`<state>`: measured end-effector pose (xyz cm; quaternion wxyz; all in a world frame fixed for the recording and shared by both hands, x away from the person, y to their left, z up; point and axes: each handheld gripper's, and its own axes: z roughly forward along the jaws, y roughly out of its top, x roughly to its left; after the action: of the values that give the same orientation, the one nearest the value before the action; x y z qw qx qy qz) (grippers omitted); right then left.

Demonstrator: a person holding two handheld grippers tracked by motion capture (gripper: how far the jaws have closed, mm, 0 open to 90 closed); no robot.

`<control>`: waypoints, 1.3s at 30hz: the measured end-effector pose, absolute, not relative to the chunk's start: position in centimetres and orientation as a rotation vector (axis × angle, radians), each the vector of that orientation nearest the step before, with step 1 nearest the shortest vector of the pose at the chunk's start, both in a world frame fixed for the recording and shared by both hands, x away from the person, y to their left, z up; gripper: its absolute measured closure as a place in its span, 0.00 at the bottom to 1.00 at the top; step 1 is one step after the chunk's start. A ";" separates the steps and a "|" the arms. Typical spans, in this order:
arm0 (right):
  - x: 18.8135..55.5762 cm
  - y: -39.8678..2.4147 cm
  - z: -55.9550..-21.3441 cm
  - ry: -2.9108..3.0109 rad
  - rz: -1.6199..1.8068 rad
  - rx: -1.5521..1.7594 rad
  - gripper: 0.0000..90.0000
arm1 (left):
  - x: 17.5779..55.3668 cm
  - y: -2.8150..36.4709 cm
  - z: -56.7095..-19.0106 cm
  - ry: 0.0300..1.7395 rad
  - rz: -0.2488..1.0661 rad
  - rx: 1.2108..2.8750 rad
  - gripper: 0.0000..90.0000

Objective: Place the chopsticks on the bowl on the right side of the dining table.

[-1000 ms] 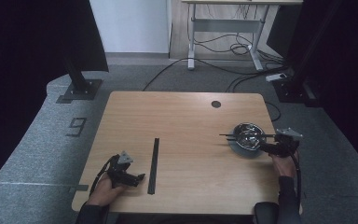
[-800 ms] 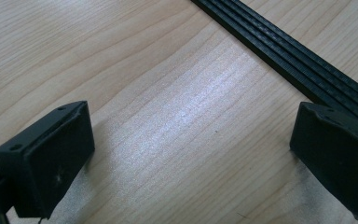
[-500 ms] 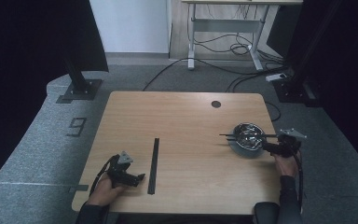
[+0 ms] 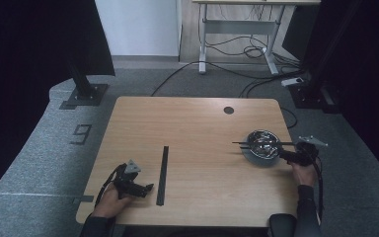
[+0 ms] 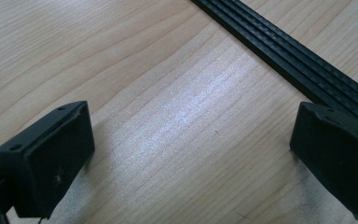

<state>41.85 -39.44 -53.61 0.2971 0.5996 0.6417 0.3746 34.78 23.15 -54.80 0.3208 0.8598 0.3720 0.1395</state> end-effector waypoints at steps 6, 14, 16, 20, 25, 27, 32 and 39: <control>41.7 -39.5 -53.6 1.704 1.003 1.597 0.00 | 34.8 23.2 -54.8 0.977 0.367 2.259 0.00; 41.7 -39.2 -53.6 1.716 0.997 1.588 0.01 | 34.8 23.2 -54.8 0.978 0.367 2.259 0.00; 41.7 -39.2 -53.6 1.719 0.994 1.584 0.01 | 34.8 23.2 -54.8 0.977 0.366 2.259 0.00; 41.6 -38.8 -53.5 1.733 0.977 1.571 0.02 | 34.8 23.2 -54.8 0.978 0.367 2.259 0.00; 41.6 -38.4 -53.5 1.750 0.959 1.554 0.03 | 34.8 23.2 -54.8 0.977 0.367 2.259 0.00; 41.6 -38.3 -53.4 1.755 0.952 1.550 0.04 | 34.8 23.2 -54.8 0.977 0.367 2.259 0.00; 41.6 -38.0 -53.4 1.768 0.942 1.537 0.05 | 34.8 23.2 -54.8 0.978 0.366 2.259 0.00; 41.6 -37.8 -53.4 1.783 0.936 1.527 0.07 | 34.8 23.2 -54.8 0.977 0.367 2.259 0.00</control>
<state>41.65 -37.79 -53.38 0.3023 0.5759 0.6725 0.3531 34.78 23.15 -54.80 0.3208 0.8598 0.3720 0.1395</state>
